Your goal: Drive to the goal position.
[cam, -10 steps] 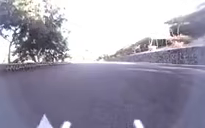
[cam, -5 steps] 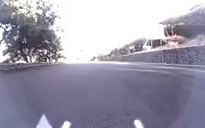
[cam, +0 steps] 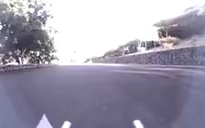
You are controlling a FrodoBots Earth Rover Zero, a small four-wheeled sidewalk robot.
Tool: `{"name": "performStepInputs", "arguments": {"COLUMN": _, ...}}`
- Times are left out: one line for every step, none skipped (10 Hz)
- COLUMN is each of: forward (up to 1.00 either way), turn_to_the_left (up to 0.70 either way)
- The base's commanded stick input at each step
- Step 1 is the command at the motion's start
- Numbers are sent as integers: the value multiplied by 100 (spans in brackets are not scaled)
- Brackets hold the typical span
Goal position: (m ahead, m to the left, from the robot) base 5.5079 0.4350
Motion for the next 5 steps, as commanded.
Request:
{"name": "performStepInputs", "arguments": {"forward": 69, "turn_to_the_left": 5}}
{"name": "performStepInputs", "arguments": {"forward": 69, "turn_to_the_left": 5}}
{"name": "performStepInputs", "arguments": {"forward": 69, "turn_to_the_left": 5}}
{"name": "performStepInputs", "arguments": {"forward": 69, "turn_to_the_left": 5}}
{"name": "performStepInputs", "arguments": {"forward": 69, "turn_to_the_left": 5}}
